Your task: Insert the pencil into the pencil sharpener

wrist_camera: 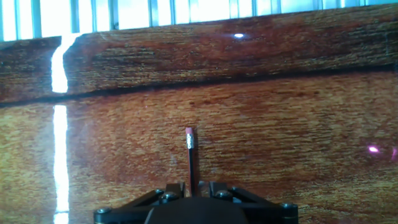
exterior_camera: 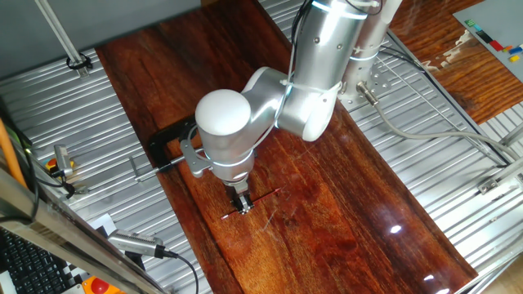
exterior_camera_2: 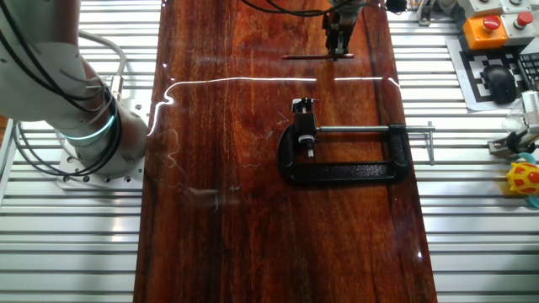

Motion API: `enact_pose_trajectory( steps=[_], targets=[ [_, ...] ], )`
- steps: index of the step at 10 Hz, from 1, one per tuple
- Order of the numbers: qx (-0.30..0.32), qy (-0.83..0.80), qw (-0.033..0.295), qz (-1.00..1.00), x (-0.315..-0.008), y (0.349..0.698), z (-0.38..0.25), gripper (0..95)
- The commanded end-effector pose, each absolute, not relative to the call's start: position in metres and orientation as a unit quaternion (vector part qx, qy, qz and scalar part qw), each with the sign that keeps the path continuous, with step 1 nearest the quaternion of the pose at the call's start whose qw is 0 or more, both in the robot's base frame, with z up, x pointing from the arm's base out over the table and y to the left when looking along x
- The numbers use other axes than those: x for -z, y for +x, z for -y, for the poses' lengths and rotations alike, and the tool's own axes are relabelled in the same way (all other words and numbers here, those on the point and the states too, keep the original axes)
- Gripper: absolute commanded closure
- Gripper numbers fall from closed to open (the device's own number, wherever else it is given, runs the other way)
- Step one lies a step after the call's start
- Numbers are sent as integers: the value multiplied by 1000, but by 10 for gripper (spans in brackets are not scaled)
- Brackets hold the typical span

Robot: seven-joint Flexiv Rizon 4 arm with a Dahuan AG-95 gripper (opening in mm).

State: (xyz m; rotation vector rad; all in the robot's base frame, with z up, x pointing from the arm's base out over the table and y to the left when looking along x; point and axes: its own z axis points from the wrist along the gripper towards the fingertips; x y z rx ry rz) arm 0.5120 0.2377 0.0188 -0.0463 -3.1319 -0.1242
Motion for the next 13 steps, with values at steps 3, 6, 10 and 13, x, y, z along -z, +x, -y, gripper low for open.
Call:
enact_pose_trajectory(
  steps=[3,6,10,13],
  targets=[
    [40,-18,0,999,-16,506,-238,760],
    [39,-15,-1,999,-15,501,-238,760],
    [38,-12,-2,999,-12,502,-241,760],
    [35,-7,-5,999,-10,502,-243,760]
  ],
)
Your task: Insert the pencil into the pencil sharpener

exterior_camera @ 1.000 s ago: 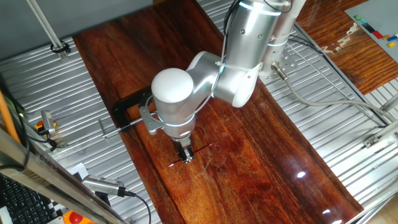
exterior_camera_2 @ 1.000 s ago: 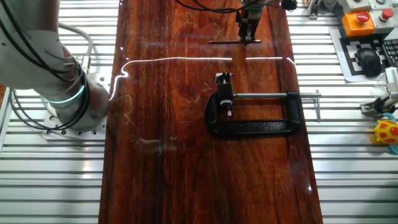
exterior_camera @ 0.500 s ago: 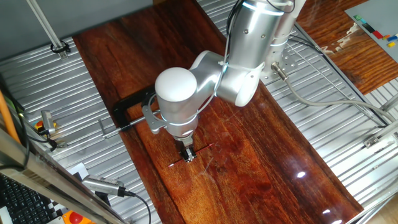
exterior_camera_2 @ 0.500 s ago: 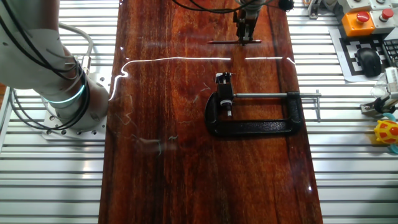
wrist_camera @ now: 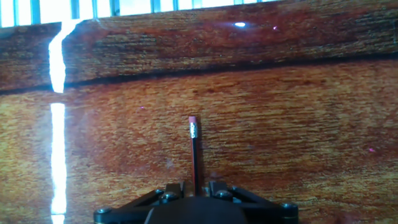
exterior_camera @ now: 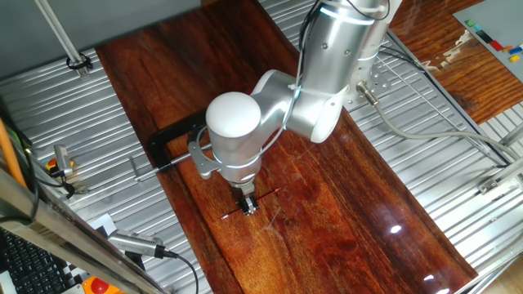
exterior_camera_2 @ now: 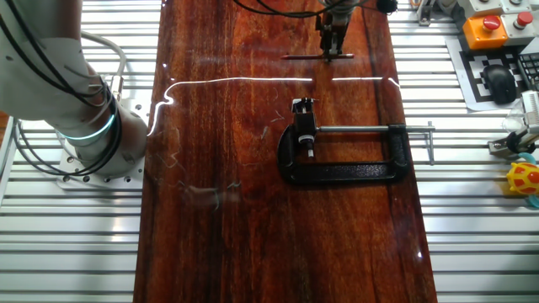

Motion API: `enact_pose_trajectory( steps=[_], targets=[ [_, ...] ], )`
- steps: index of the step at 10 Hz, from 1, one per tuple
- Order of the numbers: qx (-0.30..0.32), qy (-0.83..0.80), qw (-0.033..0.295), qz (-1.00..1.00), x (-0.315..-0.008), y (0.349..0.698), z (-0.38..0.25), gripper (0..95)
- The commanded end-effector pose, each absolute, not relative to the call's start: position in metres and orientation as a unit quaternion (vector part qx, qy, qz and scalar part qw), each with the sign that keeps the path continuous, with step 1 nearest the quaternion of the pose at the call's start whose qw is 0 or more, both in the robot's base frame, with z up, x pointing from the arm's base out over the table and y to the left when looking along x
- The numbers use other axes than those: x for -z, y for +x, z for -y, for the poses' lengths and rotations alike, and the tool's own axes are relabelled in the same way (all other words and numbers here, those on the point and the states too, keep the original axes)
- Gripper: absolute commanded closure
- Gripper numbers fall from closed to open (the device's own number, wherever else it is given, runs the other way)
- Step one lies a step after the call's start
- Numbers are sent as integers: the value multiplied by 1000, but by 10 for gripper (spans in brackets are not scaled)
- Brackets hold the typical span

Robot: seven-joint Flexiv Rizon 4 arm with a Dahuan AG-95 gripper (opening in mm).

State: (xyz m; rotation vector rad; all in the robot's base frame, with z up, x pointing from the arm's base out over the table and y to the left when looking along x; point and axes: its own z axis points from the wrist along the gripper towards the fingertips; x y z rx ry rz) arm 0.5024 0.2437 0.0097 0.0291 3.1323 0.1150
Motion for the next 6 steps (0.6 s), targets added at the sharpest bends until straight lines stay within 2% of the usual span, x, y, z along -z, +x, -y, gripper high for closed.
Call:
enact_pose_trajectory(
  steps=[1,6],
  targets=[
    [-34,1,6,-999,-10,502,-243,950],
    [-36,-40,3,-999,-12,506,-243,950]
  ],
)
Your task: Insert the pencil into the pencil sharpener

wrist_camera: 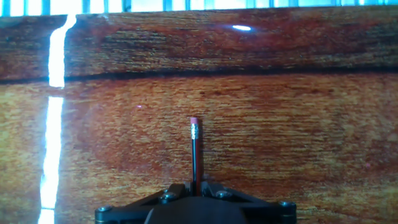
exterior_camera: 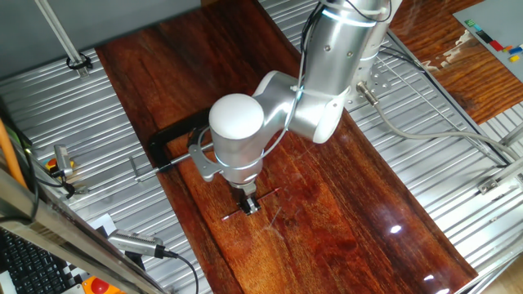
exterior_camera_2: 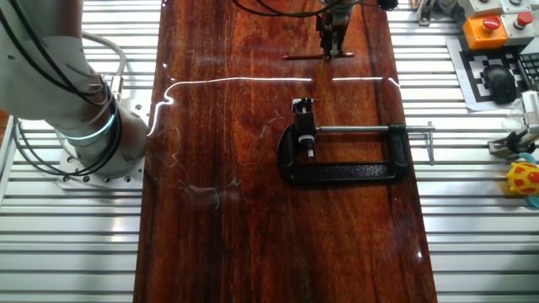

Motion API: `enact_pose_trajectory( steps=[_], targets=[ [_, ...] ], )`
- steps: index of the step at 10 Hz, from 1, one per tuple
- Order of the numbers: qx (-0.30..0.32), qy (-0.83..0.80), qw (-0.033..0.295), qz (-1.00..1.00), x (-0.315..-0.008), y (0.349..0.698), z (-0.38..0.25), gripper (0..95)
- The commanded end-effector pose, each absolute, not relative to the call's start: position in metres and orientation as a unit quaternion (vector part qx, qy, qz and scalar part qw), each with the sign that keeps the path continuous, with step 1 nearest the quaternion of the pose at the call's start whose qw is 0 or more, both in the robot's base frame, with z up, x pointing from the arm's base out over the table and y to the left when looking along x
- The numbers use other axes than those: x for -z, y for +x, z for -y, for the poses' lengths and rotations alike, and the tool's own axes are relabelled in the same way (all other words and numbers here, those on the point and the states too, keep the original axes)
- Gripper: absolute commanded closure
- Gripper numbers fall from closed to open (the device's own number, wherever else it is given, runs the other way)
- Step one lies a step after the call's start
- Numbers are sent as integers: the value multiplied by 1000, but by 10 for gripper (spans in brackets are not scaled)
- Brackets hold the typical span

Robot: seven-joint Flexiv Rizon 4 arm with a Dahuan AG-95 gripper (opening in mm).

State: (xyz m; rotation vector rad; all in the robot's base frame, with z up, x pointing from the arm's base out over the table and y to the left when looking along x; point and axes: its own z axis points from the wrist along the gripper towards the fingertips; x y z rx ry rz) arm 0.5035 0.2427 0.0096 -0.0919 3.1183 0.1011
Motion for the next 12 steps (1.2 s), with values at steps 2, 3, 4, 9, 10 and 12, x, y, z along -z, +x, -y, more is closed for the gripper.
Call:
enact_pose_trajectory(
  steps=[2,3,4,9,10,12],
  targets=[
    [-42,-69,2,-997,-20,510,-244,950],
    [-55,-101,-6,-993,-29,511,-246,950],
    [-59,-122,-12,-991,-35,510,-248,950],
    [-47,-295,-34,-954,-79,497,-258,950],
    [-42,-308,-41,-949,-82,494,-256,950],
    [-29,-317,-54,-947,-85,491,-252,950]
  ],
)
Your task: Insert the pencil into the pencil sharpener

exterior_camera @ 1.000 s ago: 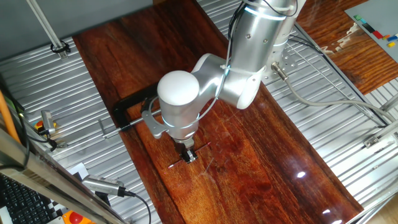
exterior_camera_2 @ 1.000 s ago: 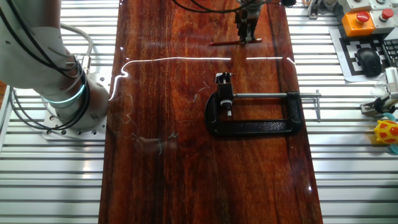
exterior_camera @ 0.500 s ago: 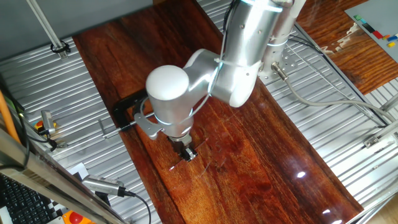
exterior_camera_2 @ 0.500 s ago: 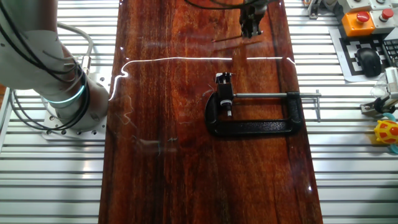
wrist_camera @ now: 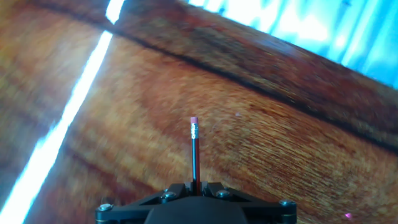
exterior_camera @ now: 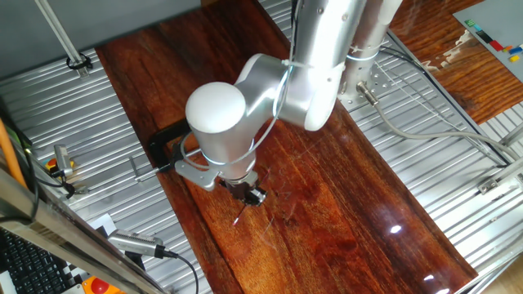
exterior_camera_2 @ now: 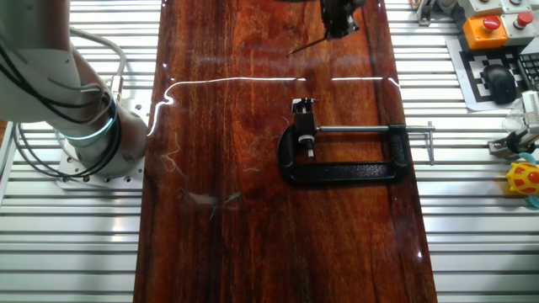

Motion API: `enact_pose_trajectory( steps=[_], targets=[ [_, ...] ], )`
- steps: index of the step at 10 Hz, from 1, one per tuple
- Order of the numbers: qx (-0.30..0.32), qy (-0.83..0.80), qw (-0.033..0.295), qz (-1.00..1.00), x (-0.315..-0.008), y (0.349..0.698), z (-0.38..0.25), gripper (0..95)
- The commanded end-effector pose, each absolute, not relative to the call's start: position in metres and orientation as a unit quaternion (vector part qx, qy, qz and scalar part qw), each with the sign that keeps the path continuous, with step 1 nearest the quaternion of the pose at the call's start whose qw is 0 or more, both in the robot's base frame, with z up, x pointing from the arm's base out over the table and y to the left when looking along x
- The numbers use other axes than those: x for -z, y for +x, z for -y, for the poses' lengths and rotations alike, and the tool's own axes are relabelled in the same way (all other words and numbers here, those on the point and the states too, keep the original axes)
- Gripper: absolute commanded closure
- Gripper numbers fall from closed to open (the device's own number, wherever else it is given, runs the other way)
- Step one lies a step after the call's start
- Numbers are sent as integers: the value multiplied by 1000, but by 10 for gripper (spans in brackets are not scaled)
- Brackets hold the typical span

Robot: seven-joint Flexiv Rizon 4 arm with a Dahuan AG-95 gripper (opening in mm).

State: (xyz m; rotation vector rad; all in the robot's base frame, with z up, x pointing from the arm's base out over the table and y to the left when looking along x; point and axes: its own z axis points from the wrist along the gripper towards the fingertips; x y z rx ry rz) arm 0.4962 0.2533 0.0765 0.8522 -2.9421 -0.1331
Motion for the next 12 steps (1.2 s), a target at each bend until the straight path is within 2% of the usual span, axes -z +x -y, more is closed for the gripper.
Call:
enact_pose_trajectory(
  steps=[1,7,12],
  targets=[
    [26,317,57,946,-85,491,-252,950],
    [25,318,54,946,-85,491,-252,950],
    [35,462,49,885,-87,475,-229,950]
  ],
)
